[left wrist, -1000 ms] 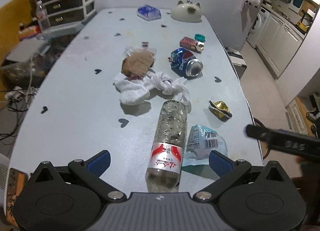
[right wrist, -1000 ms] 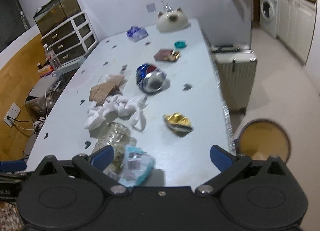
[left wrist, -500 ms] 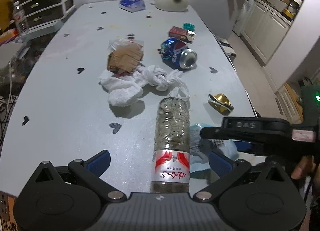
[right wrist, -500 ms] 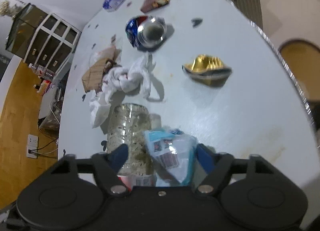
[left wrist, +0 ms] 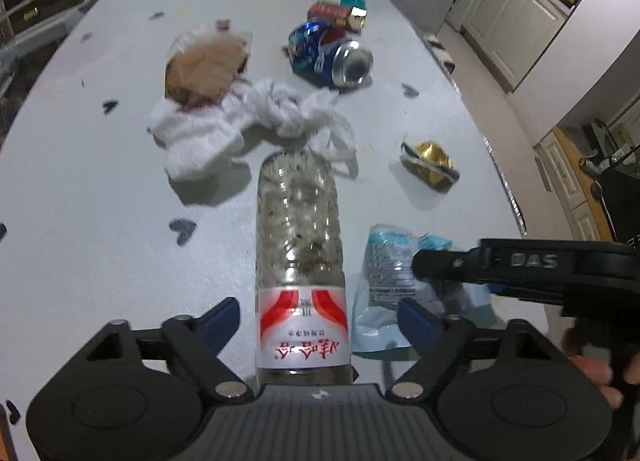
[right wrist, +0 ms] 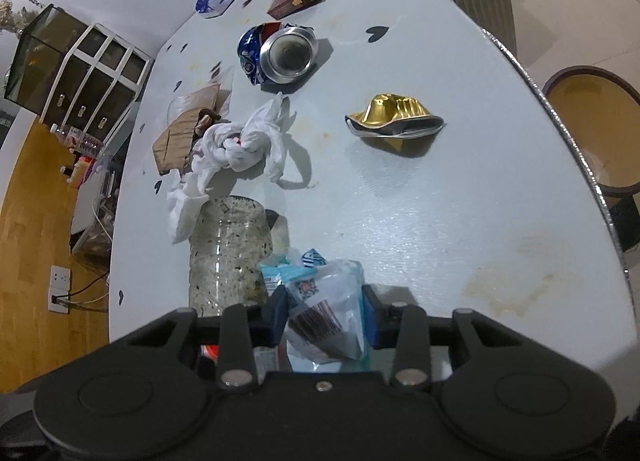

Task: Collect trash
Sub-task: 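Grasp the clear water bottle with the left tool while the right tool grasps the blue plastic bag, then carry the bottle and bag in both tools over the yellow wastebasket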

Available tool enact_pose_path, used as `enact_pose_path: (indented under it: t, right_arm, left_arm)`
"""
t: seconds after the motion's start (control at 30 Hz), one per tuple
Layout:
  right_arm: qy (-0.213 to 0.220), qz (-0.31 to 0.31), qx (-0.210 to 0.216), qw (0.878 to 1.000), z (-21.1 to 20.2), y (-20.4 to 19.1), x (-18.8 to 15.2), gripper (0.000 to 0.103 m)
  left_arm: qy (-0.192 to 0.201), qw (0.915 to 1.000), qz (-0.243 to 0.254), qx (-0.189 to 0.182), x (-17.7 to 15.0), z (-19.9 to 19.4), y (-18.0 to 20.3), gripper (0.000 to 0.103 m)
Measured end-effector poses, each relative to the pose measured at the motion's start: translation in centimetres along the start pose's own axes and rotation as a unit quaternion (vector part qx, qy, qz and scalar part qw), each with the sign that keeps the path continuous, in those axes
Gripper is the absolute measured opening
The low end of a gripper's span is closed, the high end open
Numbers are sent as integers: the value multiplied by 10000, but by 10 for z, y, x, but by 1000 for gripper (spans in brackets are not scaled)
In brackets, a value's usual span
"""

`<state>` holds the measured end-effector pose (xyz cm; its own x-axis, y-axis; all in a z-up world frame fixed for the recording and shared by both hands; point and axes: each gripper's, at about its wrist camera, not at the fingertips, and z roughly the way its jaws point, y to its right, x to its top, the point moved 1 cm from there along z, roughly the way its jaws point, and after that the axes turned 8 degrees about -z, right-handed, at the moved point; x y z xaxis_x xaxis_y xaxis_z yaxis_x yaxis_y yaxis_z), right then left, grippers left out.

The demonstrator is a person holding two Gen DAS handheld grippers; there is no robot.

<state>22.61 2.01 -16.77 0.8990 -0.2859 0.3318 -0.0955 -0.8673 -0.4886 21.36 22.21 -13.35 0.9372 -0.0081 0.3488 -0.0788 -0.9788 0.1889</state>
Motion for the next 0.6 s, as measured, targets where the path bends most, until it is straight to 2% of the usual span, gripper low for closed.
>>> enact_pose_path:
  t: [0.17,0.33,0.47,0.57,0.6]
  right_arm:
    - [22,-8,57,10000,-1,2,0,42]
    - [-123,-106,210,9996,7,-6,-1,47]
    - [-284,-56,233,9993,18,-9,-1,52]
    - [-416,-14,309,9987,27,-13,0,63]
    - [-429,-25,308,9986,28,-14,-1,64]
  left_arm:
    - [-159,9998,-63,140,-1,16,0,75]
    - [-245,9993,-93,260,-2,25,-3,60]
    - [-255,9994,-100,218,-1,25,-6,60]
    - [-257,9994,-67,234,-2,26,-5,60]
    - [-263,9994,-47,240,-2,26,-4,60]
